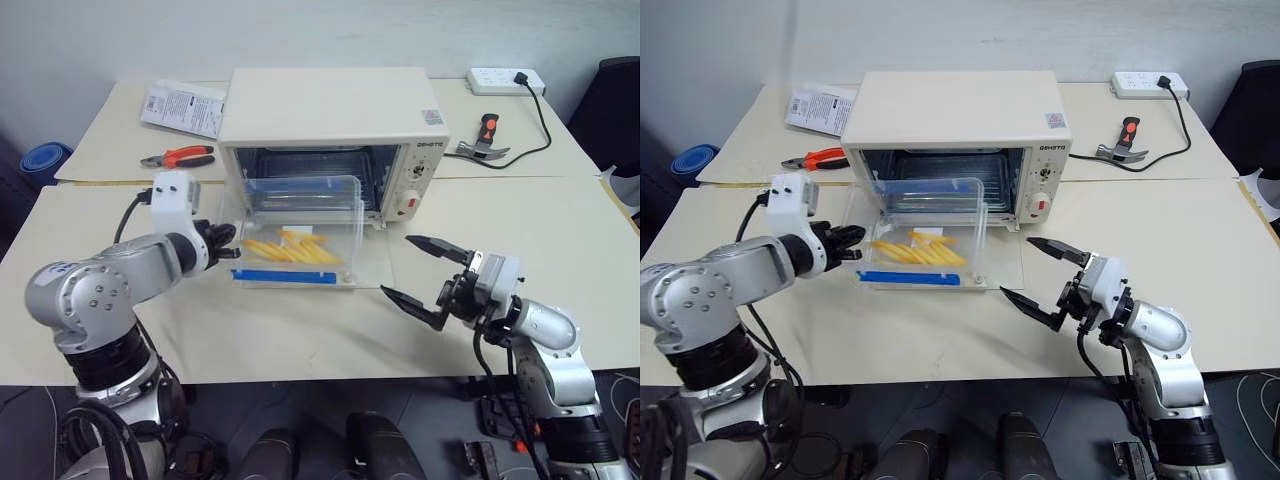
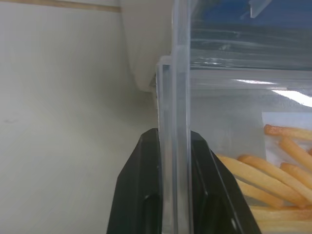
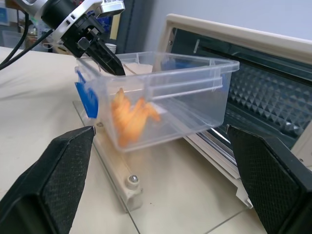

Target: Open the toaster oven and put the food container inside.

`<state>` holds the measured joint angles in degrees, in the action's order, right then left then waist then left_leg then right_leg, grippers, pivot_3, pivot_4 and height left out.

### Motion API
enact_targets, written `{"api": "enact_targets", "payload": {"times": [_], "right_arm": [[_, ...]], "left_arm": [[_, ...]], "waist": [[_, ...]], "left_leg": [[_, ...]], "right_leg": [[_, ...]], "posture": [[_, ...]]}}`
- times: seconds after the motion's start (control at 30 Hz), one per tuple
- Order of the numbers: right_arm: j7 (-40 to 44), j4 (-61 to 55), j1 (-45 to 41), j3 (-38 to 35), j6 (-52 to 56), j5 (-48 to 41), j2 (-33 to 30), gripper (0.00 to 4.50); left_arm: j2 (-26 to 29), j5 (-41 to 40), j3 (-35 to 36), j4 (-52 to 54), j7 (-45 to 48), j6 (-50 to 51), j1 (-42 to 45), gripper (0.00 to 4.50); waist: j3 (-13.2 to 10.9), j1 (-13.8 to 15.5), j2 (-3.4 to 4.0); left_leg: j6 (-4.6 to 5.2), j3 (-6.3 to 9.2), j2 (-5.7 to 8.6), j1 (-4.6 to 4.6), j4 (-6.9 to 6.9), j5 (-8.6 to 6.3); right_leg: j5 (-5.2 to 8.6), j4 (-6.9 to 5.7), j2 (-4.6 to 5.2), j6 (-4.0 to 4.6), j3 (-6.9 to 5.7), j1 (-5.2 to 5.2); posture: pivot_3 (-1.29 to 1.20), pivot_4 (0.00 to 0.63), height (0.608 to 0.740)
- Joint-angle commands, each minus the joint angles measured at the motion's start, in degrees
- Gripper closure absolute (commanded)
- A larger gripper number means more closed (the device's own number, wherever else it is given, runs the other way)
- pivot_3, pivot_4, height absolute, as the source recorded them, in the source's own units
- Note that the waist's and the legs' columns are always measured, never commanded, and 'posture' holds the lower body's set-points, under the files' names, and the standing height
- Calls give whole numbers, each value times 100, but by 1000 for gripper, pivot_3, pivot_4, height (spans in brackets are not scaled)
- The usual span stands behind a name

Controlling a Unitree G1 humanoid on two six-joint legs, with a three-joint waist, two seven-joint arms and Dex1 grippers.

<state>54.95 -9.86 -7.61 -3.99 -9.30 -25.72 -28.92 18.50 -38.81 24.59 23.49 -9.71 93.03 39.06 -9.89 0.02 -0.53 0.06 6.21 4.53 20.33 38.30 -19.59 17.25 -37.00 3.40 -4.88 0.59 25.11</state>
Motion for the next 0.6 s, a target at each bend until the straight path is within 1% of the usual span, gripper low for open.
{"api": "enact_targets", "payload": {"times": [0.03, 0.1, 0.17, 0.23, 0.3, 0.4, 0.43, 0.47, 0.5, 0.53, 0.6], "right_arm": [[-196, -353, 112, -187, 26, -22, -46, 0], [-285, -417, 171, -222, 57, -26, -32, 0], [-416, -600, 305, -347, 257, -193, -56, 0], [-496, -833, 457, -451, 526, -365, -153, 0], [-373, -1184, 698, -481, 935, -566, -433, 0], [-320, -1545, 941, -406, 1546, -714, -827, 0], [-330, -1641, 1004, -332, 1774, -722, -954, 397], [-336, -1732, 1065, -216, 1974, -663, -1059, 582], [-296, -1812, 1128, 19, 2162, -506, -1178, 979], [-250, -1860, 1153, 217, 2252, -367, -1236, 1196], [-327, -1873, 1029, 705, 2457, -135, -1157, 1932]], "left_arm": [[-91, 226, 15, -82, 141, -139, 247, 2825], [-172, 289, 86, -171, 256, -355, 314, 2150], [-225, 34, 354, -258, 693, -672, 253, 1606], [10, -193, 376, -230, 1296, -1029, 56, 1606], [626, -338, 296, -218, 2256, -1582, -331, 1606], [1631, -157, 28, -410, 3682, -2773, -899, 1606], [1935, -48, -61, -501, 4217, -3273, -1099, 1767], [2207, 112, -130, -637, 4864, -3968, -1347, 1983], [2486, 447, -256, -892, 5685, -5032, -1699, 2199], [2659, 720, -382, -1103, 6319, -5915, -1966, 2449], [2899, 1079, -797, -1406, 7201, -6978, -2461, 3120]], "waist": [[0, 13, 0], [0, 9, 0], [0, 10, 0], [0, 4, 0], [0, -14, 1], [-1, -30, 2], [-1, -23, 2], [0, 4, 4], [0, 10, 4], [0, 13, 5], [-1, 29, 9]], "left_leg": [[0, 0, 0, 0, 1, 0], [-1, 0, 0, -1, 3, 1], [-1, -1, 0, -1, 2, 1], [-2, -1, 0, 0, 1, 1], [-3, -2, -1, 0, -2, 1], [-6, -21, -12, -3, -13, 0], [-9, -20, -16, -4, -12, 0], [-10, -21, -17, -4, -11, 1], [-9, -21, -16, -8, -9, 2], [-9, -21, -16, -9, -11, 2], [-8, -20, -17, -20, -19, 2]], "right_leg": [[0, -1, 0, 0, 0, -1], [0, -2, 0, 0, -1, -2], [0, -1, -1, 0, 0, -1], [0, -2, -1, 0, -1, 1], [0, 0, -1, 0, 0, 3], [0, 1, -10, 0, 15, 10], [1, 1, -13, 2, 15, 10], [1, 3, -13, 3, 16, 10], [2, 8, -10, 5, 15, 1], [2, 13, -10, 5, 15, -4], [4, 26, -6, 10, 11, -18]], "posture": [[0, 150, 740], [0, 150, 740], [0, 150, 740], [0, 150, 740], [0, 150, 740], [0, 150, 740], [0, 150, 740], [0, 150, 740], [0, 150, 740], [0, 150, 740], [0, 150, 740]]}}
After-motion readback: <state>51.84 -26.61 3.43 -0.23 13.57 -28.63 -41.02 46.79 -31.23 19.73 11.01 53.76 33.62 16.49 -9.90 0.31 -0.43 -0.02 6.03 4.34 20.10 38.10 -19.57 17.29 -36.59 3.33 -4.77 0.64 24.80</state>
